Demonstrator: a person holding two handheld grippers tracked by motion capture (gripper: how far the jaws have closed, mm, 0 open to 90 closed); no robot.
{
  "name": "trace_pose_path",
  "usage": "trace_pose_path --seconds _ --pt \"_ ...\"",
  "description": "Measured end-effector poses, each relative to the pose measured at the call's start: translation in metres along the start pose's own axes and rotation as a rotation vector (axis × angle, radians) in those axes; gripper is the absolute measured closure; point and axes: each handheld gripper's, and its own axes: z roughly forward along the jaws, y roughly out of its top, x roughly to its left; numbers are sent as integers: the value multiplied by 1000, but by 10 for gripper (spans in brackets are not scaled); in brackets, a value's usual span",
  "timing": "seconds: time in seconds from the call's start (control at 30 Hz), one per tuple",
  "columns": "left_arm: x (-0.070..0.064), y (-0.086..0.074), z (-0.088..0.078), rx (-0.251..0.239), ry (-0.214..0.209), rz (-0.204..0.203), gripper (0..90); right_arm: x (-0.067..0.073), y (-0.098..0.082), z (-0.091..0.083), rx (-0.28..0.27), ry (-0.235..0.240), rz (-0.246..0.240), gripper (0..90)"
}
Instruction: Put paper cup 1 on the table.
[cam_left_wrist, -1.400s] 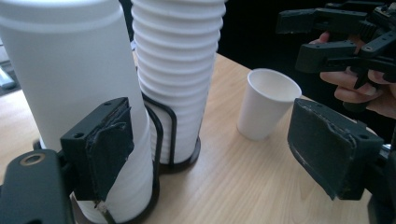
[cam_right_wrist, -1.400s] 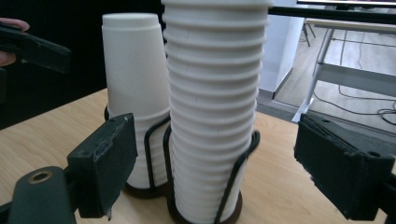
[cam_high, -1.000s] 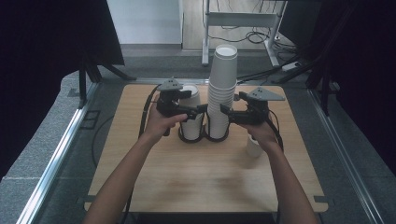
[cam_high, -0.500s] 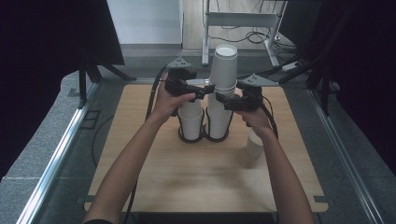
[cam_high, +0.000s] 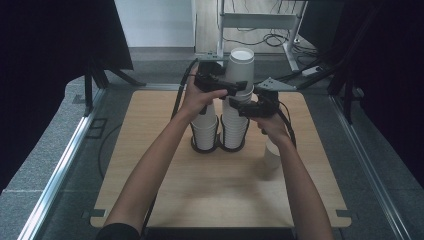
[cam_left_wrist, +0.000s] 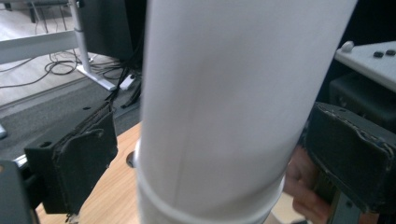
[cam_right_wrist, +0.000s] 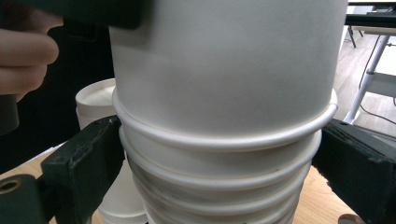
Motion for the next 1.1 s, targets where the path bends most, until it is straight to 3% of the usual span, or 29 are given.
trace_pose_path --seconds 0.13,0.23,0.27,0.3,0.53,0.67,1.1 --pt "-4 0 12 24 15 17 19 0 0 0 0 2 0 39" --pt "-3 -1 17 20 34 6 40 0 0 0 2 3 0 39" --pt "-2 -2 17 12 55 6 88 0 0 0 4 1 -4 40" --pt "-2 -2 18 8 50 -6 105 1 0 0 9 -5 -3 40" --pt "-4 -2 16 -4 61 8 125 0 -1 1 15 -6 -14 40" --pt "-6 1 9 -79 62 -8 132 1 -1 3 28 -17 -27 44" --pt "-7 25 -7 -156 58 5 133 2 -1 2 31 -17 -31 45"
